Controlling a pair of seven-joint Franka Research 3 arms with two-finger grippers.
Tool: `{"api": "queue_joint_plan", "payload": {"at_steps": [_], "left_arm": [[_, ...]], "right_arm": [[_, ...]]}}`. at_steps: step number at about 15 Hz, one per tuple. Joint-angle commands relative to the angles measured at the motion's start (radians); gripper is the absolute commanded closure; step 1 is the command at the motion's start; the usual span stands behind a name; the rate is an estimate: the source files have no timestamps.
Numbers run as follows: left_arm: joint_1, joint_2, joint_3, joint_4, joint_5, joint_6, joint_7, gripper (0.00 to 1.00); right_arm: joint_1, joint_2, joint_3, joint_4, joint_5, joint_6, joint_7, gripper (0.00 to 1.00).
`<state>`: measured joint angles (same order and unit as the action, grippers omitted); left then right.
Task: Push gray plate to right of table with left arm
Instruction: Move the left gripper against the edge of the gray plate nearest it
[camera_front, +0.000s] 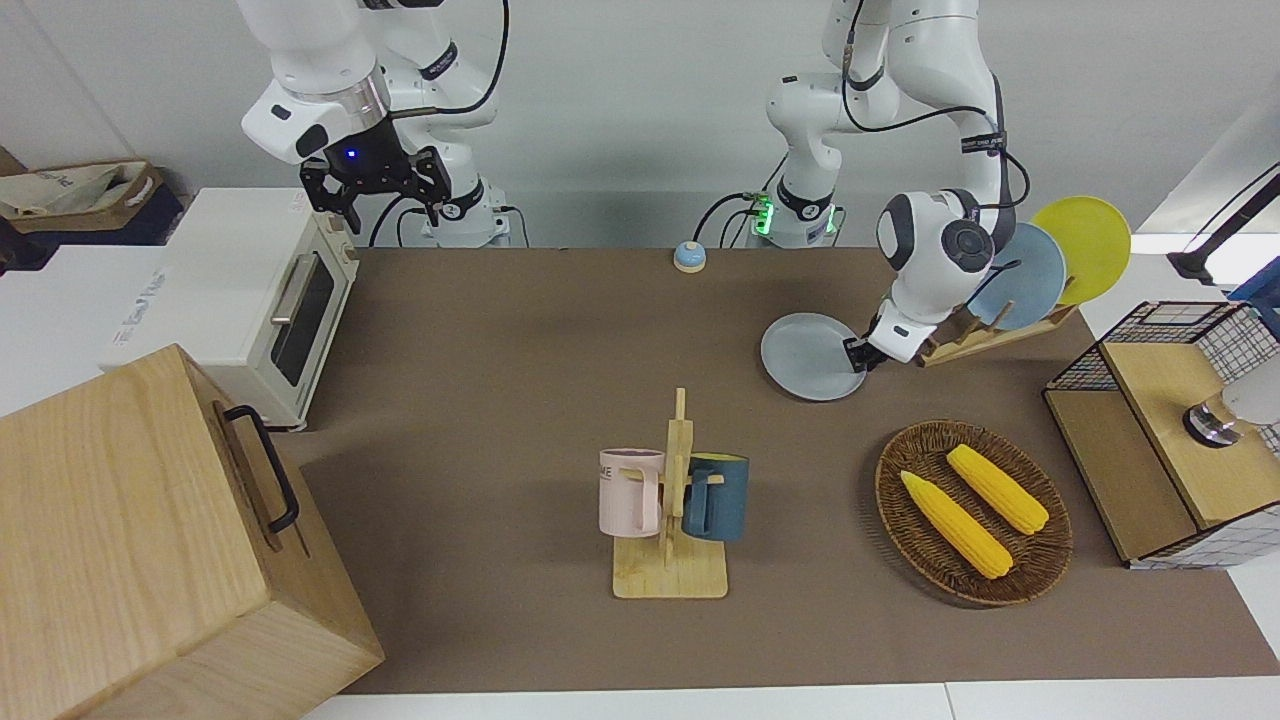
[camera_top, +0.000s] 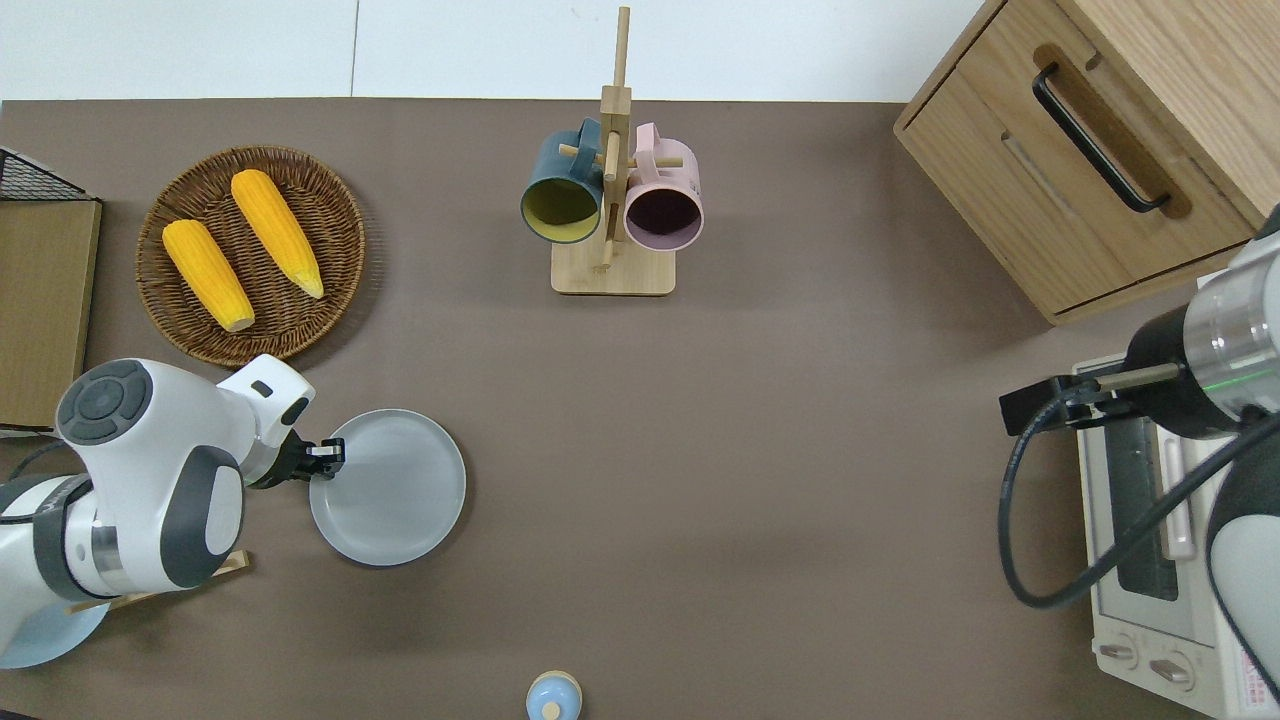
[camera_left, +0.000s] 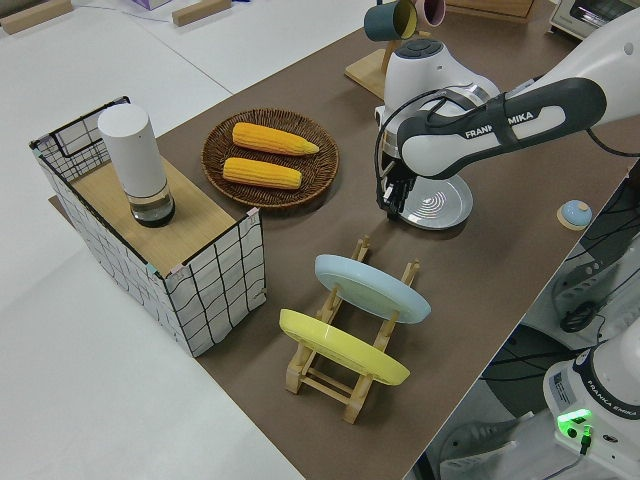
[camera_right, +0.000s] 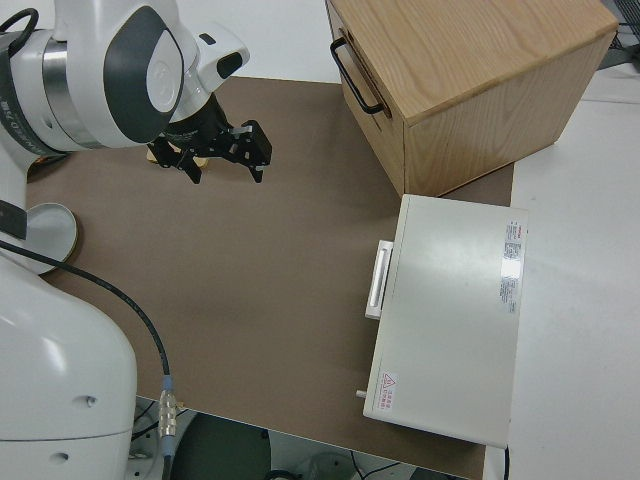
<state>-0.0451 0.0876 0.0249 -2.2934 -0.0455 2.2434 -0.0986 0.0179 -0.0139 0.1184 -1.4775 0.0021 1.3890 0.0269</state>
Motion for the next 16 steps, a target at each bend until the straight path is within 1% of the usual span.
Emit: {"api": "queue_joint_plan", "payload": {"at_steps": [1,4,5,6,8,15,16], "left_arm": [[-0.002,-0.026,0.000,-0.021,-0.013,-0.008,-0.004,0.81],[-0.002,-0.029,-0.003,-0.021,-0.013,-0.010,-0.006,0.85],[-0.007,-0.029,-0.003,-0.021,-0.013,-0.013,-0.004,0.93],[-0.007,-0.031,-0.003,-0.020,-0.013,-0.018,-0.004,0.99],[-0.009,-0.042,-0.003,-0.020,-0.013,-0.019,-0.007,1.00],[-0.010,-0.037,-0.005,-0.020,-0.013,-0.022,-0.009,1.00],[-0.030,-0.037,-0.005,-0.018,-0.014,-0.021,-0.012,1.00]], "right_arm": [[-0.019,-0.003,0.014,0.008,0.004,-0.016,0.002,0.017],[-0.019,-0.003,0.014,0.008,0.004,-0.015,0.002,0.017],[-0.019,-0.003,0.014,0.008,0.003,-0.015,0.002,0.017],[-0.019,-0.003,0.012,0.008,0.004,-0.016,0.002,0.017],[-0.019,-0.003,0.014,0.008,0.004,-0.015,0.002,0.017],[-0.019,-0.003,0.014,0.008,0.004,-0.015,0.002,0.017],[-0.019,-0.003,0.014,0.008,0.004,-0.015,0.002,0.017]]}}
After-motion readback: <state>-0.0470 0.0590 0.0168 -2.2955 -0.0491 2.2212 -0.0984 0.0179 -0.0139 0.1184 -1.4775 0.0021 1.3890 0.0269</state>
